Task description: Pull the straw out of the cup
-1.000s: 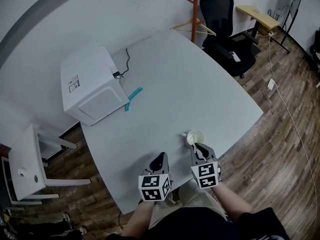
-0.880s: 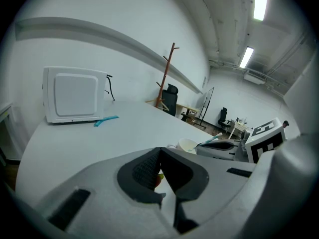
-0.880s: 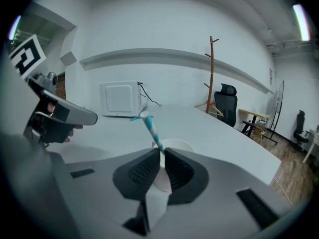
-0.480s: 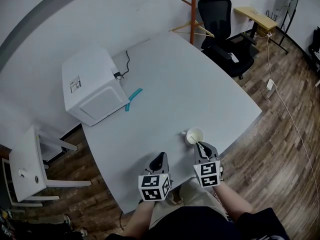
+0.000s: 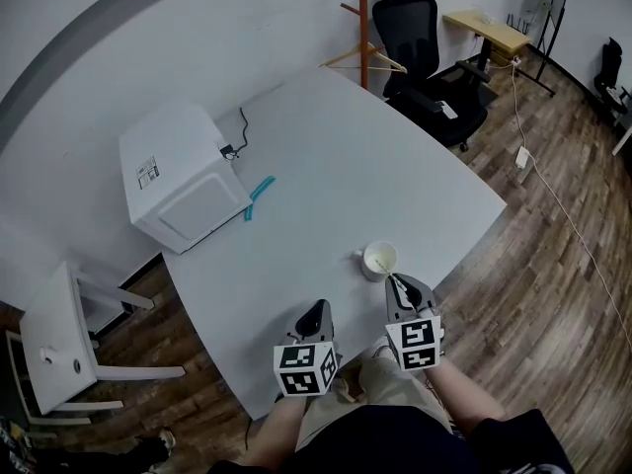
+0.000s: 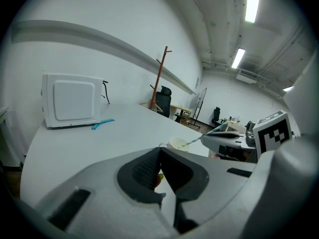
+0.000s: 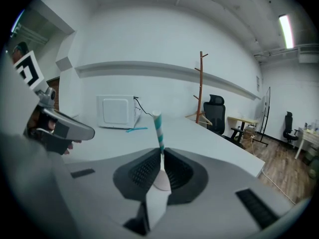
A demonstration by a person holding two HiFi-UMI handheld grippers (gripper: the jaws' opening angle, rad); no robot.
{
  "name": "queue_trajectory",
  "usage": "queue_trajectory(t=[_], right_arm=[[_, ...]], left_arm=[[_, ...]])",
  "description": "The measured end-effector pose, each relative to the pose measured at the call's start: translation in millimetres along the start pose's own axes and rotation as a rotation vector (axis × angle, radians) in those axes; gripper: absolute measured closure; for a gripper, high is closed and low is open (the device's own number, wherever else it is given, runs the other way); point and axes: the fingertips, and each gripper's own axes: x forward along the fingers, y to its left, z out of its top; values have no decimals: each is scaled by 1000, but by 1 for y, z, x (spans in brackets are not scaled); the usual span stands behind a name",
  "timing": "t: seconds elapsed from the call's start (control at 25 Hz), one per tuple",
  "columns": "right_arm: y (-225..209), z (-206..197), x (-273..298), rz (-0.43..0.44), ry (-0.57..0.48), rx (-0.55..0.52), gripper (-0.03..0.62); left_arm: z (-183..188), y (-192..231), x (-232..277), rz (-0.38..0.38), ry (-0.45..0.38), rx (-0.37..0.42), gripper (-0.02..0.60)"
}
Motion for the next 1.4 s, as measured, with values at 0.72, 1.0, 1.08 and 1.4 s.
queue_trajectory(t=[0.72,1.0,1.08,1.4], right_arm=[[43,26,-75,-86,-105,50,553],[65,32,-93,-91,-131,61,553],[69,31,-98,-94,-133,61,553],[85,34,-111,-110,-142,83,553]], left_arm=[[-16,-9,-51,-107,-1,42,568],[-18,-6,-65,-134,-11,52,568],[-19,-6,-69,-139,-14,49,569],[-17,-2,-77,-165,-22,44,568]])
